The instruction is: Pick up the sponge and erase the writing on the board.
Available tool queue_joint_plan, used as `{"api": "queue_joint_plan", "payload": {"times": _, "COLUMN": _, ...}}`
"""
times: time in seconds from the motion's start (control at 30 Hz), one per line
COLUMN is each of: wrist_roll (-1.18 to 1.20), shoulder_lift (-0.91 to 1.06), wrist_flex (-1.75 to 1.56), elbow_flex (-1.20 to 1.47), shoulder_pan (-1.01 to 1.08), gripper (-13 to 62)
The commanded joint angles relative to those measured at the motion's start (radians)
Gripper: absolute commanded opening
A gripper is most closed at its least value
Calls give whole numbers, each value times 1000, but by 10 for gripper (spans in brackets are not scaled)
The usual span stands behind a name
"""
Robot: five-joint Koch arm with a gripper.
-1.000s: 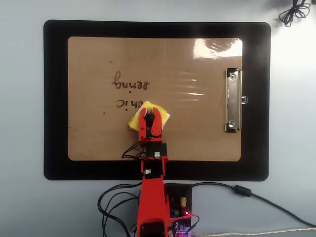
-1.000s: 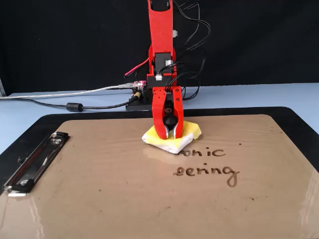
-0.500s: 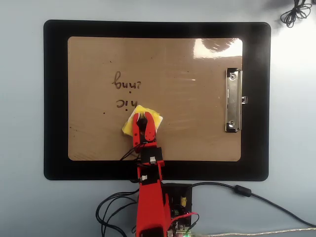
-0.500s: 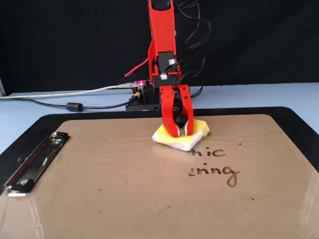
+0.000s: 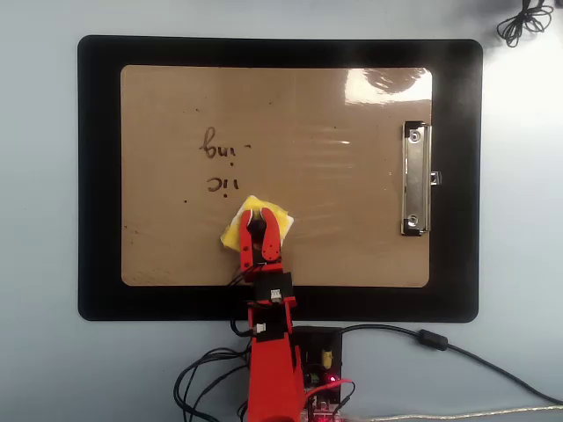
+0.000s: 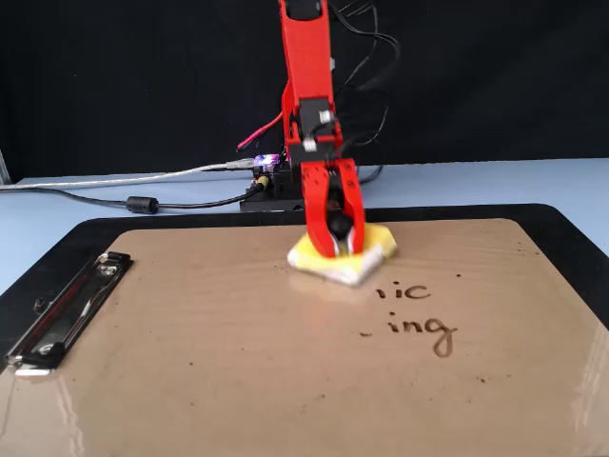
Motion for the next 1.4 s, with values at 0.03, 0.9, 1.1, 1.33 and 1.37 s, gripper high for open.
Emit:
{"api": "queue_joint_plan", "payload": {"times": 0.03, "wrist_roll": -8, "shoulder_lift": -86, "wrist_flex": -18, "elbow_flex": -135, "shoulder_pan": 57, "gripper": -79}}
{"api": "queue_joint_plan", "payload": {"times": 0.9, "wrist_roll": -9, "shoulder_lift": -336, "wrist_flex": -52, "elbow_flex": -328, "shoulder_pan": -57, "gripper": -79}}
{"api": "queue_joint_plan", "payload": {"times": 1.1, "wrist_roll": -25, "shoulder_lift": -433, "wrist_flex": -8, "elbow_flex": -434, "shoulder_pan": -104, "gripper": -78}}
{"api": "queue_joint_plan", "payload": {"times": 1.33, "wrist_roll": -23, "shoulder_lift": -715, "wrist_flex": 11, "elbow_flex": -782, "shoulder_pan": -104, "gripper": -78}}
{"api": "queue_joint_plan", "payload": {"times": 1.37, "wrist_roll": -23, "shoulder_lift": -580, "wrist_flex": 14, "elbow_flex": -623, "shoulder_pan": -109, "gripper": -79}}
